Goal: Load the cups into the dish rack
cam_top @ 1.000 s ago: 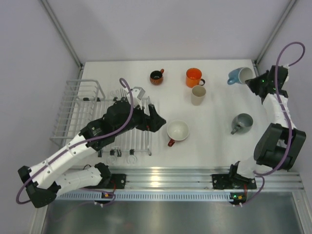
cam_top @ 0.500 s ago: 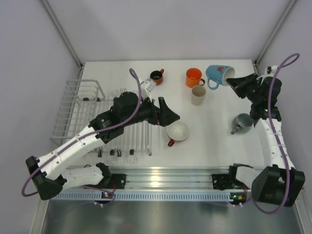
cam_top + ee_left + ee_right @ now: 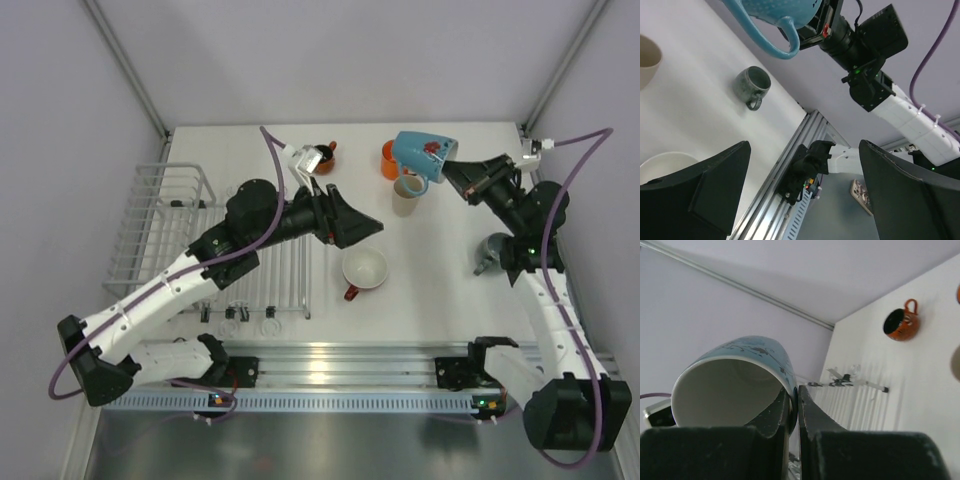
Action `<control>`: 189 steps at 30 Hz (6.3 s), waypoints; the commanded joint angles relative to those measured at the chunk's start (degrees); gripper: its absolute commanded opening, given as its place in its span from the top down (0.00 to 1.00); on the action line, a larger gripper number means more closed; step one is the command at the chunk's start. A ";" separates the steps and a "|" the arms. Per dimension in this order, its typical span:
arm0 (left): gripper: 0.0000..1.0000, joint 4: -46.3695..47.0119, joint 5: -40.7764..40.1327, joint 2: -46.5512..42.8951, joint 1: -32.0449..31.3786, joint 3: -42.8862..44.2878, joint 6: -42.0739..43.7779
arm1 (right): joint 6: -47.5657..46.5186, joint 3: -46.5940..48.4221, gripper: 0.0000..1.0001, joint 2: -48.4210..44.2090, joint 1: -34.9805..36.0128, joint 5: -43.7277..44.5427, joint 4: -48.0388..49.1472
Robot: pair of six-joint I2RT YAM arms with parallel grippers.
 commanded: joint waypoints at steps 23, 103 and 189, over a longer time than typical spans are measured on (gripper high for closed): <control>0.31 32.24 16.40 7.34 6.27 0.71 -17.16 | 1.05 -0.59 1.00 -4.65 19.86 8.42 17.94; 1.00 -54.85 -65.87 1.54 11.02 -19.15 -46.43 | -21.28 0.46 0.15 -10.54 25.05 21.52 -14.58; 1.00 -55.92 -73.08 30.37 19.10 -1.65 -8.83 | -28.66 0.64 0.15 -17.13 25.05 28.20 -23.89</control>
